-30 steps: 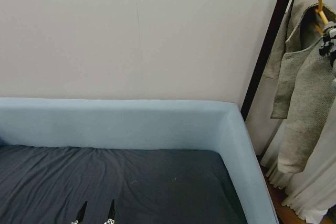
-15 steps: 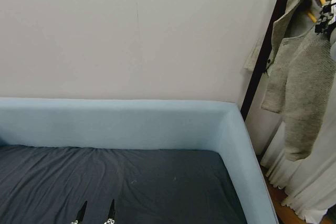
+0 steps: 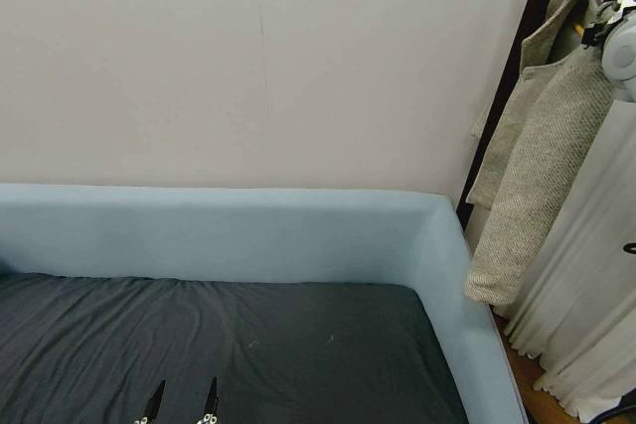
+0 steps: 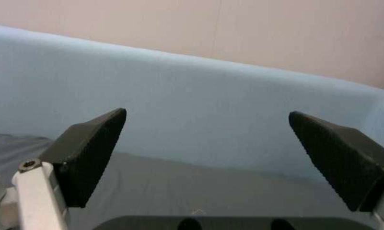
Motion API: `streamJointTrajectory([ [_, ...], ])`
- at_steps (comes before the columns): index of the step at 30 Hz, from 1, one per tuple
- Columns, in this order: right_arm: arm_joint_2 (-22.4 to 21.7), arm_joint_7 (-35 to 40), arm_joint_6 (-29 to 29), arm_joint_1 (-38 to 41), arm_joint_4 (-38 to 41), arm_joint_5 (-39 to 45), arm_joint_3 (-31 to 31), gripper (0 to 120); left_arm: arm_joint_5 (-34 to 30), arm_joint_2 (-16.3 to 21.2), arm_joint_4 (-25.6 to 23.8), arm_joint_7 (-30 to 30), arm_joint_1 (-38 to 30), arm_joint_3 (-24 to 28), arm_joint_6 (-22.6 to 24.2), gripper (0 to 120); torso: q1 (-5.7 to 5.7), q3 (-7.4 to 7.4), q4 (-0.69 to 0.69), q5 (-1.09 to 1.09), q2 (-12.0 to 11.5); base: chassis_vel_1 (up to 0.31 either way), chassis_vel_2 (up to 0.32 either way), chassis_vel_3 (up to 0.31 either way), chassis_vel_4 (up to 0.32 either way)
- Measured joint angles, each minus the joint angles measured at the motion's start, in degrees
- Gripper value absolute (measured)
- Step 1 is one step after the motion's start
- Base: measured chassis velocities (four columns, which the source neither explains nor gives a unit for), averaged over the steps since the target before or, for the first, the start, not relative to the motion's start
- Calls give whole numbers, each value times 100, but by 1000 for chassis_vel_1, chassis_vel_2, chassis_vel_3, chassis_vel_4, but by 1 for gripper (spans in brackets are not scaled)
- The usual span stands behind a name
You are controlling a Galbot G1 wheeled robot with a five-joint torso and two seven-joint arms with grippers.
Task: Pick up the clothes from the sofa and hang them on the clothes hanger.
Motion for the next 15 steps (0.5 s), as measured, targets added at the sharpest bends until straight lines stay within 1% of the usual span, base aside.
streamJointTrajectory([
  [9, 312, 340, 21, 219, -452, 153, -69, 8, 0, 0, 0, 0, 0, 0, 0, 100, 0, 0, 1, 1, 0, 0, 0, 0, 0],
  [13, 715, 620, 27, 488, -801, 299, -208, 8, 0, 0, 0, 0, 0, 0, 0, 100, 0, 0, 2, 0, 0, 0, 0, 0, 0],
  [14, 715, 620, 27, 488, -801, 299, -208, 8, 0, 0, 0, 0, 0, 0, 0, 100, 0, 0, 2, 0, 0, 0, 0, 0, 0],
  [15, 822, 702, 29, 551, -895, 363, -226, 8, 0, 0, 0, 0, 0, 0, 0, 100, 0, 0, 2, 0, 0, 0, 0, 0, 0],
])
